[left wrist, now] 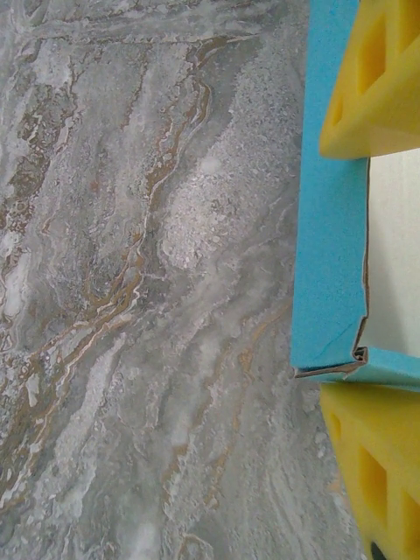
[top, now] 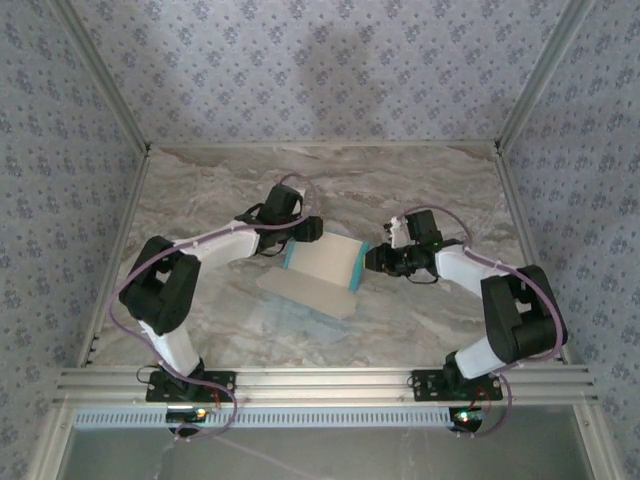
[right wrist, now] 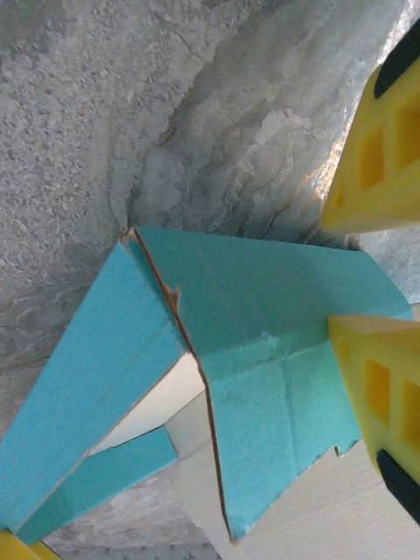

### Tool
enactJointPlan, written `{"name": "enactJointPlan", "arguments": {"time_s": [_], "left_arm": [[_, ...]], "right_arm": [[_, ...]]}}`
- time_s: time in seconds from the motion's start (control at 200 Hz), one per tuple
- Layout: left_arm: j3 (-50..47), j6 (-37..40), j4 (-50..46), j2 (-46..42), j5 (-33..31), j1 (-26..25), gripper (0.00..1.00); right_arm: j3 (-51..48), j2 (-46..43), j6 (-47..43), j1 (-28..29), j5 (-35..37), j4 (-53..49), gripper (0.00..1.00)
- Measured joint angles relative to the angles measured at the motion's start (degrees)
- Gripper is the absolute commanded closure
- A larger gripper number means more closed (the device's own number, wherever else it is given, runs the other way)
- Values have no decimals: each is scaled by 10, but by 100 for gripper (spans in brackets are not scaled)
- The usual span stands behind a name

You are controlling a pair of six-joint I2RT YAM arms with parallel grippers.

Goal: Fold the paper box

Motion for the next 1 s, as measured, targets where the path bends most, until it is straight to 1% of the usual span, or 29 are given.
{"name": "enactJointPlan", "arguments": {"time_s": [0.18, 0.43, 0.685, 0.785, 0.914, 0.999], "left_arm": [[15, -5, -7, 21, 6, 5, 35], [28, -9, -18, 29, 8, 8, 36], [33, -11, -21, 42, 10, 9, 36], [38, -10, -27, 54, 12, 9, 36], [54, -10, -40, 75, 20, 9, 37], [66, -9, -49, 87, 26, 9, 37]], "right_arm": [[1, 2, 27, 0, -29, 0, 62], [-2, 1, 69, 0, -61, 17, 60], [-33, 4, 156, -7, -75, 74, 65], [-44, 13, 203, -7, -76, 96, 69], [-54, 16, 256, -5, -75, 104, 73], [-63, 16, 283, -3, -73, 114, 73]]}}
